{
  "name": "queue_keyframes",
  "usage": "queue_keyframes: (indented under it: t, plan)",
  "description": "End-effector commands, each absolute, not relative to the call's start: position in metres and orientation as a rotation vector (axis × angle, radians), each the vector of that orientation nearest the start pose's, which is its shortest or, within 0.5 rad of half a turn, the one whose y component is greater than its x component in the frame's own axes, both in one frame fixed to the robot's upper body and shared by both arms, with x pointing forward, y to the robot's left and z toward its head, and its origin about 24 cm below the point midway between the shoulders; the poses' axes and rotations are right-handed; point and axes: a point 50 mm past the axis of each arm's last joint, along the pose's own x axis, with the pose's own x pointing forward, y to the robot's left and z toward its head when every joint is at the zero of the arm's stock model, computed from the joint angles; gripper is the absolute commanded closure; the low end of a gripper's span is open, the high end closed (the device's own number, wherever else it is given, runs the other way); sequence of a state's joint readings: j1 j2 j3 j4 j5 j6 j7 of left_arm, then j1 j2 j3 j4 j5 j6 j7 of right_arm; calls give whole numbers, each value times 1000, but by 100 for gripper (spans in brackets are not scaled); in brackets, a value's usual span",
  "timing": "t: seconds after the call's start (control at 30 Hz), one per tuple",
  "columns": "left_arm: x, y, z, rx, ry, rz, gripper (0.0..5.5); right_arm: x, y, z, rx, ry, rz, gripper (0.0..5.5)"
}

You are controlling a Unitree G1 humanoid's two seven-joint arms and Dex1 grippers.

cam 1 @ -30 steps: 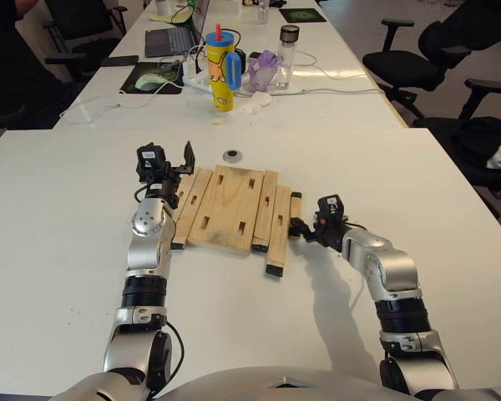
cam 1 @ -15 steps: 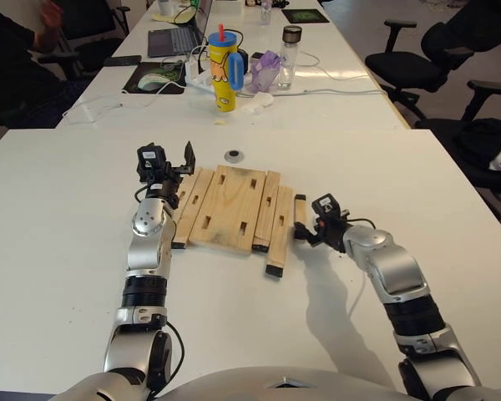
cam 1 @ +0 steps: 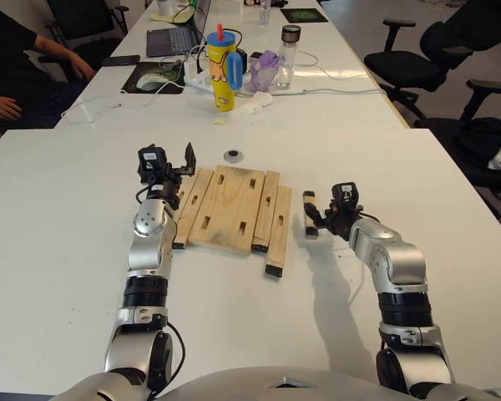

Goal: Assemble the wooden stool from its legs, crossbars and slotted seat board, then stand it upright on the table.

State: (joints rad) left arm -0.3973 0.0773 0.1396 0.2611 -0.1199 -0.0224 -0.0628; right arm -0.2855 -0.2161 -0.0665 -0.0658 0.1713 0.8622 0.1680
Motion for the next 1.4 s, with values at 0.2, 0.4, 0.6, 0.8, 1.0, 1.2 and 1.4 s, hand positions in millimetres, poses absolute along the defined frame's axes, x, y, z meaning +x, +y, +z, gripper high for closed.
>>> queue_keyframes:
  t: [0.2,0.4,0.6,0.8,1.0,1.2,1.4]
  plan:
    - [329,162,97,-78,-157,-33,97,287,-160,41,42,581,166,149]
    - [326,163,95,-90,-157,-13,97,285,-167,31,-75,638,107,185]
    - [318,170,96,-113,-167,39,97,276,-174,15,-90,738,51,272]
    - [311,166,93,-123,-144,26,97,262,-176,6,-141,791,77,364]
    - [314,164,99,-148,-106,-65,97,270,-189,27,-38,578,10,418]
    - [319,147,125,-409,-63,-381,97,292,-164,97,74,85,262,418]
    - [330,127,156,-544,-11,-625,116,282,-131,113,58,-74,513,418]
